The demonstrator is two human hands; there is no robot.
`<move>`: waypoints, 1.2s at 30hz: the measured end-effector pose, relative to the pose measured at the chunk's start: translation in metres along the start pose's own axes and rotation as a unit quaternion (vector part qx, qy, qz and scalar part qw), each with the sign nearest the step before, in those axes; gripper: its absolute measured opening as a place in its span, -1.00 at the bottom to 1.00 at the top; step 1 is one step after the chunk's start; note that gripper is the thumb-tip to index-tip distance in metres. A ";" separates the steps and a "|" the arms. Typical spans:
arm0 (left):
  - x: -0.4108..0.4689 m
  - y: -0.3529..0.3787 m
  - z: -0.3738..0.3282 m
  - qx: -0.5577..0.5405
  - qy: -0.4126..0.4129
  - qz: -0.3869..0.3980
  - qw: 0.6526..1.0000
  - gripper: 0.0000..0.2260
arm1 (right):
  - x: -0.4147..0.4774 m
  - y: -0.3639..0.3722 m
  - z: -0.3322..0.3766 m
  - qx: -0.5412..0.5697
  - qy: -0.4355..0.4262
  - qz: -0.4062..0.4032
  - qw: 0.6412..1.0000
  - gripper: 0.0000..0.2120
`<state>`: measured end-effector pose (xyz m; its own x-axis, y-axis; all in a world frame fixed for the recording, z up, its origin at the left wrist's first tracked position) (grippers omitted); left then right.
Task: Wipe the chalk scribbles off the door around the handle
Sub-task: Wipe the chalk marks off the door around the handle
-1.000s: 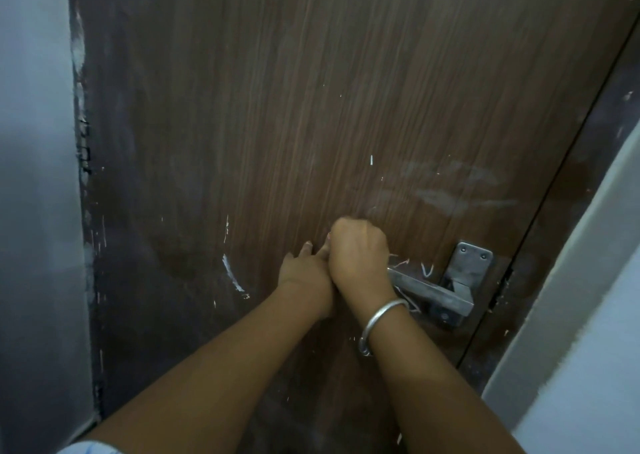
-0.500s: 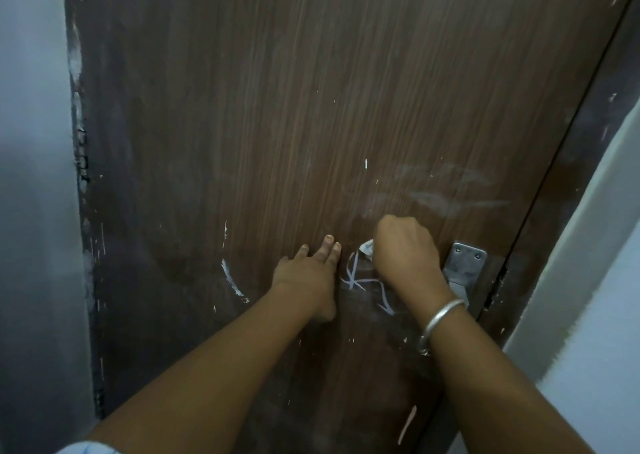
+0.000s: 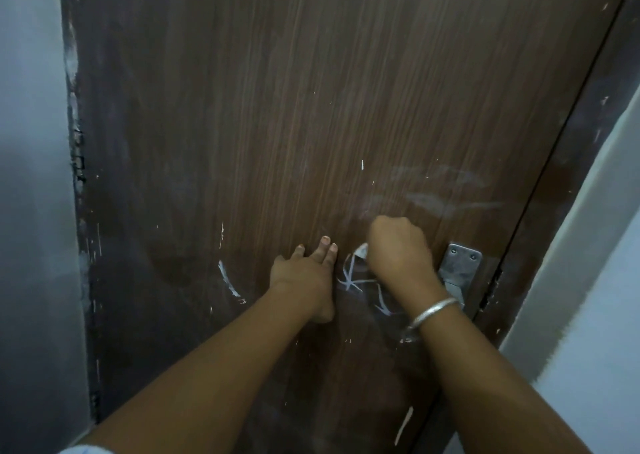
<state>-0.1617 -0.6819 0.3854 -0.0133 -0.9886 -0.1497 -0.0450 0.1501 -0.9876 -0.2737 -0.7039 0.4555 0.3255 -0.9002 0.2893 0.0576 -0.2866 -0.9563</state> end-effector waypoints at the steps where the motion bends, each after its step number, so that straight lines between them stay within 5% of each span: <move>1: 0.000 0.001 0.000 -0.006 0.008 0.002 1.000 -0.09 | -0.002 0.000 -0.012 -0.001 0.015 0.004 1.000 -0.93; 14: 0.004 0.007 -0.001 -0.012 0.011 0.013 1.000 -0.06 | 0.003 0.002 -0.020 0.006 -0.017 0.015 1.000 -0.92; 24: 0.004 0.008 0.001 -0.016 0.021 0.006 1.000 -0.07 | -0.024 -0.008 -0.059 -0.080 0.071 -0.014 0.994 -0.90; 36: 0.010 0.014 0.000 -0.010 0.014 -0.006 1.000 -0.01 | -0.019 -0.013 -0.041 -0.149 -0.035 0.043 0.987 -0.90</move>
<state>-0.1624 -0.6893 0.3702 -0.0400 -0.9900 -0.1354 -0.0648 0.1378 -0.9883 -0.3190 -0.6960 0.4638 0.3816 -0.9039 0.1935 -0.2497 -0.3024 -0.9199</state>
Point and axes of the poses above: each hand's wrist, its own x-axis towards the middle knuckle, its own y-axis out of the palm, z = x × y, the point moved 3 cm from there along x, towards the middle knuckle, and after that the axes turned 13 degrees about z, right-handed, at the moved point
